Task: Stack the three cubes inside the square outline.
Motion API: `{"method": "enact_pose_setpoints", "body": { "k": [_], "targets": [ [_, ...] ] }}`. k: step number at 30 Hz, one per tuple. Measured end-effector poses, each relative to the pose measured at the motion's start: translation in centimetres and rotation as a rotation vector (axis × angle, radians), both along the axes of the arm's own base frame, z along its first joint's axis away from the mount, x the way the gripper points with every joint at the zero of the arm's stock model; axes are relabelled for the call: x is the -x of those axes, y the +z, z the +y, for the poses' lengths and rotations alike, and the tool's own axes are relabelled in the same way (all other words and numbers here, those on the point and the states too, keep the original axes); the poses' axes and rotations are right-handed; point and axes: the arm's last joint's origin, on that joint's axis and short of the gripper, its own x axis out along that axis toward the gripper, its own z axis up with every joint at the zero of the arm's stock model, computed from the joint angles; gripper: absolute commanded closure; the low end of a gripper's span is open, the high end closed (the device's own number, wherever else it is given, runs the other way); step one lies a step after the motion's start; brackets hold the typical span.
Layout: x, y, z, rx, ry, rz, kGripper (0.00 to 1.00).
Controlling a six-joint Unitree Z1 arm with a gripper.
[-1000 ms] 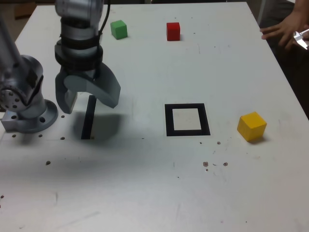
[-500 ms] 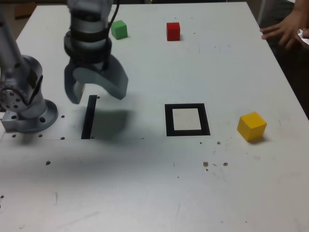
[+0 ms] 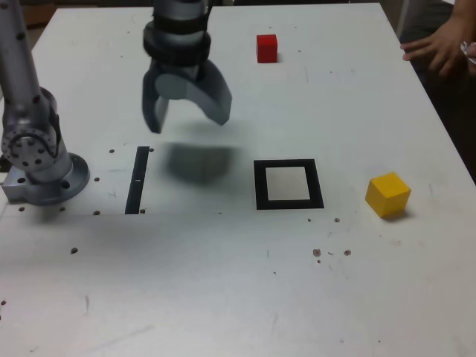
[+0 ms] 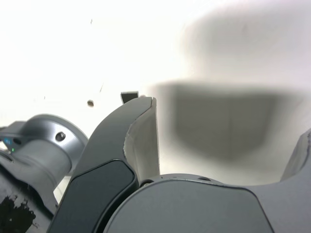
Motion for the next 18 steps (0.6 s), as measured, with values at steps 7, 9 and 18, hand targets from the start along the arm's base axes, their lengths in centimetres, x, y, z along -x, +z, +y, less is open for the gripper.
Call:
{"method": "enact_pose_setpoints", "body": {
  "k": [7,9,18],
  "targets": [
    [-1.6,0.8,3.5,-0.007,0.025,-0.03,0.0],
    [-2.1,0.8,4.6,-0.009,0.031,-0.031,0.0],
    [-4.7,1.3,9.5,-0.043,0.047,-0.043,0.01]
  ]
}}
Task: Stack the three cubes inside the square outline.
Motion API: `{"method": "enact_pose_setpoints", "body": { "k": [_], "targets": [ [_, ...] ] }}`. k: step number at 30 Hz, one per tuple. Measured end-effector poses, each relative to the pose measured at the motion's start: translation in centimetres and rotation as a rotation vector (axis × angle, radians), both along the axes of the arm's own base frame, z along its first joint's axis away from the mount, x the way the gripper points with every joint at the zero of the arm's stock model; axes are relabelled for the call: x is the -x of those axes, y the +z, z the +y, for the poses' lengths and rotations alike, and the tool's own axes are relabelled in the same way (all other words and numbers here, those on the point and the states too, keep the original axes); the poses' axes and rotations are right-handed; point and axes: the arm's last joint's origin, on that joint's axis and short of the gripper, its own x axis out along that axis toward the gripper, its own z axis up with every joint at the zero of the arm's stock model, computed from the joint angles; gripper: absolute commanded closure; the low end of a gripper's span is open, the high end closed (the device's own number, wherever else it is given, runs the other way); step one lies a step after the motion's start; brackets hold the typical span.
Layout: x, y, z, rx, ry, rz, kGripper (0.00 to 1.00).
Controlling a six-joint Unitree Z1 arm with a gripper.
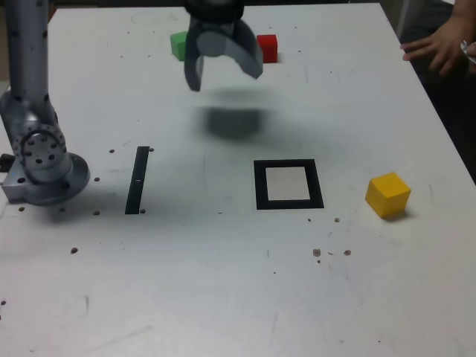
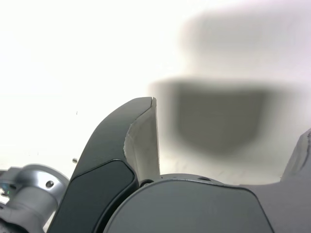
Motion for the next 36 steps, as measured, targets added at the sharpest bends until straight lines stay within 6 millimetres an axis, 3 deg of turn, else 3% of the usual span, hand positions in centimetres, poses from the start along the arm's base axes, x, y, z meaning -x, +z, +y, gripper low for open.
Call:
{"method": "enact_pose_setpoints", "body": {
  "k": [11,16,36],
  "targets": [
    [-2.6,-0.1,5.0,-0.021,0.001,0.009,0.01],
    [-3.7,-0.8,8.3,-0.022,0.015,0.011,0.01],
    [-7.2,-3.1,15.4,-0.047,0.04,-0.016,0.03]
  ]
}}
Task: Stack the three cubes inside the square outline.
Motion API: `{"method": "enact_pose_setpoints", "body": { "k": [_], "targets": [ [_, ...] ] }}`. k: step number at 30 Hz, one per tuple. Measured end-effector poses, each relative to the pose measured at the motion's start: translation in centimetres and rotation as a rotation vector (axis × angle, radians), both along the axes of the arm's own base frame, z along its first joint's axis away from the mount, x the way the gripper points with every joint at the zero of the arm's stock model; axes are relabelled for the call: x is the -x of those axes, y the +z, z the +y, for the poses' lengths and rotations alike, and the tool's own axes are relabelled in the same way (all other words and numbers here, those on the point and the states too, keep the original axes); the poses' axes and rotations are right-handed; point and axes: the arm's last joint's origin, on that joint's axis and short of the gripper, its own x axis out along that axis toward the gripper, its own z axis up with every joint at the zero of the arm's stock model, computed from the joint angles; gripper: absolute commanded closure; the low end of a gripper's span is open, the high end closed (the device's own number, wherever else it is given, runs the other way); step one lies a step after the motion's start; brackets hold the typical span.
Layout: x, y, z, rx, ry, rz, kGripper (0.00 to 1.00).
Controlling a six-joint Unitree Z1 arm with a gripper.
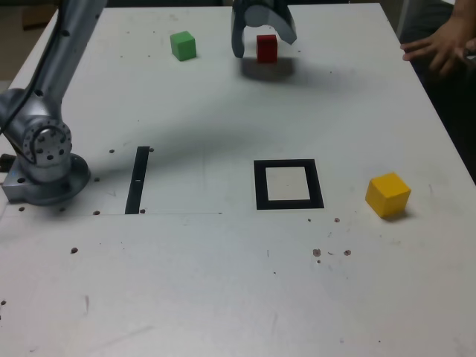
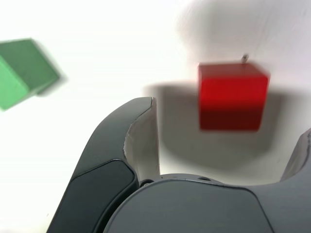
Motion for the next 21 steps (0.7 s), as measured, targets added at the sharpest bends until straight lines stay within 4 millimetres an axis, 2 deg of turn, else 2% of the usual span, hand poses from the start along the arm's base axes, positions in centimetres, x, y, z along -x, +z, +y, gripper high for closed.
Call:
{"method": "enact_pose_setpoints", "body": {
  "k": [5,10,18,21],
  "targets": [
    [-0.9,-0.4,1.1,0.005,0.003,0.004,0.1],
    [-1.3,-0.6,1.4,0.005,0.003,0.0,0.22],
    [-1.9,-1.3,1.7,0.007,0.013,-0.002,0.56],
    [-2.0,-1.4,1.8,0.007,0.014,-0.002,0.65]
  ]
}}
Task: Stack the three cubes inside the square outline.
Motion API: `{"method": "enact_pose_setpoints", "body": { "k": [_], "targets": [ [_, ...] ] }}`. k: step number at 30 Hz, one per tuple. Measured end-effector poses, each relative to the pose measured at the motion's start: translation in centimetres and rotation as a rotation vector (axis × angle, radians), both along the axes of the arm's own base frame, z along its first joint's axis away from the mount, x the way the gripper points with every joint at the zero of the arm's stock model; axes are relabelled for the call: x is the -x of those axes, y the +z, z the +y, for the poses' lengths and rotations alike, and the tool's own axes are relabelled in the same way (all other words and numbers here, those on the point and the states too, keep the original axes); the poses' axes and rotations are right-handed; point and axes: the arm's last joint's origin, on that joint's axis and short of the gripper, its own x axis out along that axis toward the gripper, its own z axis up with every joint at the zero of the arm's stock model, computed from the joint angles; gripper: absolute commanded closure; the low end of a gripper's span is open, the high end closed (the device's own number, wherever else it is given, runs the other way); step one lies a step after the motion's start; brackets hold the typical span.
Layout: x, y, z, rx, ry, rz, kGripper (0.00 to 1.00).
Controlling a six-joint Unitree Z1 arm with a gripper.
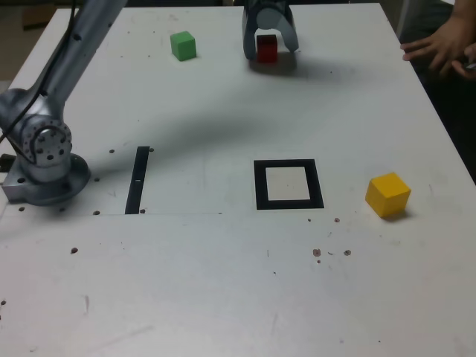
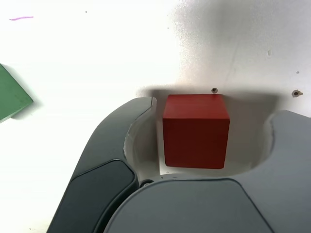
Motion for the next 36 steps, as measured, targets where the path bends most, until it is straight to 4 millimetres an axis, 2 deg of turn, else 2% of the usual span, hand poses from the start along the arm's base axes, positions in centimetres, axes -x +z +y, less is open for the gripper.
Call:
{"method": "enact_pose_setpoints", "body": {
  "k": [25,31,36],
  "targets": [
    [-0.2,0.2,-0.5,0.008,-0.019,0.008,0.67],
    [-0.2,1.1,-1.8,0.011,-0.04,0.012,0.67],
    [0.0,2.9,-4.3,0.015,-0.055,0.011,0.67]
  ]
}}
